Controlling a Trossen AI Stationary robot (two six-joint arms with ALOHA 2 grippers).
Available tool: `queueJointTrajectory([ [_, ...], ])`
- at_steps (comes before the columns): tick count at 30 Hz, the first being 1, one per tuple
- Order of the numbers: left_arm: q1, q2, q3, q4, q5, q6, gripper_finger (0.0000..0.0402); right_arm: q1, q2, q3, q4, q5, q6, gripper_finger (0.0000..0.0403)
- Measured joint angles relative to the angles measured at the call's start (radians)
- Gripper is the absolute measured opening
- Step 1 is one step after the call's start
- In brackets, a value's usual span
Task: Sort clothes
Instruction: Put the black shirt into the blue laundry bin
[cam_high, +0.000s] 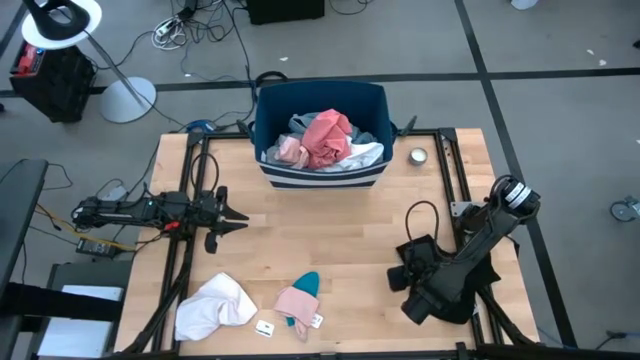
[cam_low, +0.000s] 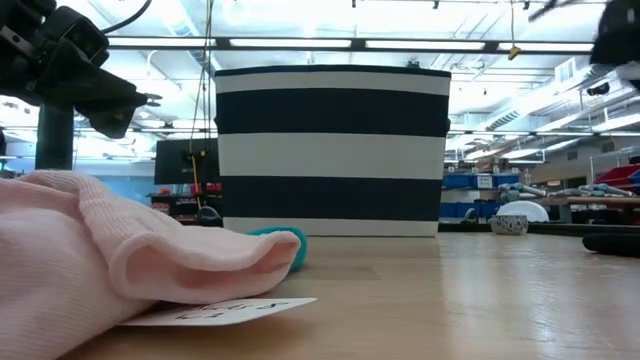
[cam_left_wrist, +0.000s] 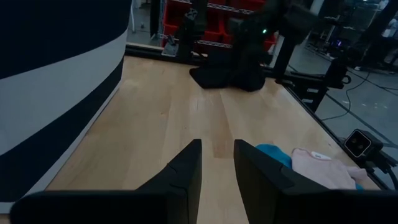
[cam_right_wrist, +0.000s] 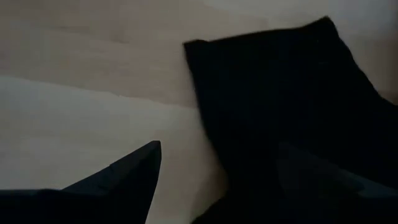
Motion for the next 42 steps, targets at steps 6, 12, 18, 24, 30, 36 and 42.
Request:
queueJointTrajectory([
  [6,0.0,0.0,0.0,0.001,0.0,-0.003,0.0099,-0.002,0.0,-0.138,0.082,-0.025,-0.003,0.0306],
  [12,0.0,0.0,0.0,0.001,0.0,-0.003,0.0099,-0.017,-0.002,-0.246,0.202,-0.011,-0.015,0.0217],
  [18,0.0,0.0,0.0,0.001,0.0,-0.003,0.0099,-0.017,-0.003,-0.243,0.208,0.012,-0.032,0.002],
  [24,0.0,0.0,0.0,0.001,0.0,-0.003,0.0099,-0.028,-0.017,-0.098,0.083,0.031,-0.073,0.0004],
  [30,0.0,0.0,0.0,0.001,0.0,-0.003,0.0099,-0.072,-0.019,0.161,-0.226,0.127,-0.158,0.0003],
  [36,0.0,0.0,0.0,0.001,0.0,-0.003,0.0099,-0.147,-0.023,0.387,-0.352,0.233,-0.37,0.0002],
  [42,0.0,0.0,0.0,0.001,0.0,-0.003,0.0099,-0.244,-0.029,0.562,-0.357,0.371,-0.619,0.0001],
])
